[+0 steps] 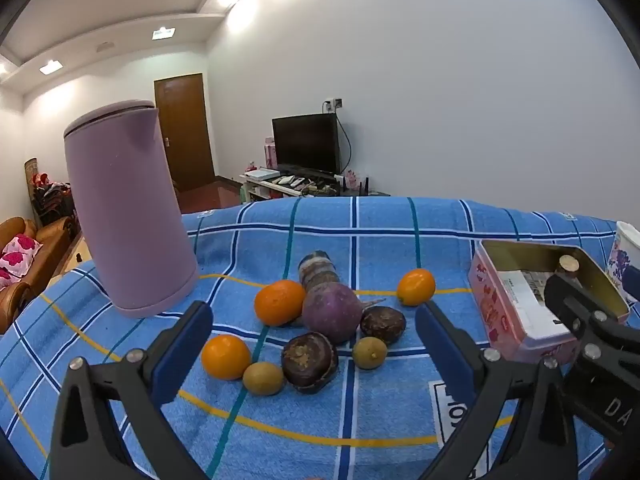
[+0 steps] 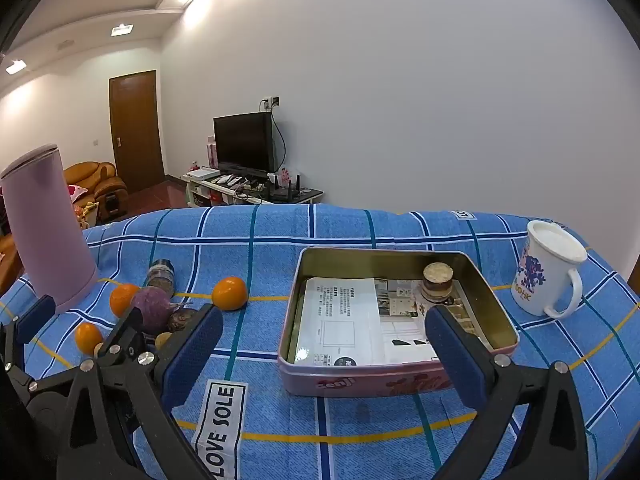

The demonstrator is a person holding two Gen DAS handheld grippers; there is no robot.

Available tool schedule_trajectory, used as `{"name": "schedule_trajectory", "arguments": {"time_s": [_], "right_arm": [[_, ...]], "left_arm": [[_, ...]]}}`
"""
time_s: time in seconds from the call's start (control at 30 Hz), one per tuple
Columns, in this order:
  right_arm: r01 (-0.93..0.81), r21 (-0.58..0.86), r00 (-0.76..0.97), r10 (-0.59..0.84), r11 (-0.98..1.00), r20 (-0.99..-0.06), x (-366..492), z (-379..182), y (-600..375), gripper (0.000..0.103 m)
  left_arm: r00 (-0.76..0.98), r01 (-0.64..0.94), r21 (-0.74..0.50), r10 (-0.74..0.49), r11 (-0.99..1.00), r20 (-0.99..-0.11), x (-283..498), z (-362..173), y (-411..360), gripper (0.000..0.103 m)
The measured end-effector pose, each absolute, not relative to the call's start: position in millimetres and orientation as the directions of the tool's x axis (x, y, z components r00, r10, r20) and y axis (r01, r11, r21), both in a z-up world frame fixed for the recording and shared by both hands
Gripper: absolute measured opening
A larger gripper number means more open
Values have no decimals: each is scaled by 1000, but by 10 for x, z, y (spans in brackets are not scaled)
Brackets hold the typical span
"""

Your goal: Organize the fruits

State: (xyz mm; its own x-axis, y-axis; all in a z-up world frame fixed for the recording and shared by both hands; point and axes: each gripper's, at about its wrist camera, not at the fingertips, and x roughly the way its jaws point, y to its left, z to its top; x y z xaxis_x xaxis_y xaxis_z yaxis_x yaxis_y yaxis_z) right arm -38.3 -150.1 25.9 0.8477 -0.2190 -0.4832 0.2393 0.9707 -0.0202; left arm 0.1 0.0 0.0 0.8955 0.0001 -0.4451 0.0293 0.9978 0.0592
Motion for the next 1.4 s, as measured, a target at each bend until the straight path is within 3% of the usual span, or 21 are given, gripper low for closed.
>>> {"name": "schedule_trajectory", "arguments": {"time_s": [1.4], "right_arm": [[242, -25, 846, -224, 970, -484, -370, 243, -1542, 102]], "left_arm": [[886, 53, 30, -33, 998, -463, 6, -5, -28, 103]]}}
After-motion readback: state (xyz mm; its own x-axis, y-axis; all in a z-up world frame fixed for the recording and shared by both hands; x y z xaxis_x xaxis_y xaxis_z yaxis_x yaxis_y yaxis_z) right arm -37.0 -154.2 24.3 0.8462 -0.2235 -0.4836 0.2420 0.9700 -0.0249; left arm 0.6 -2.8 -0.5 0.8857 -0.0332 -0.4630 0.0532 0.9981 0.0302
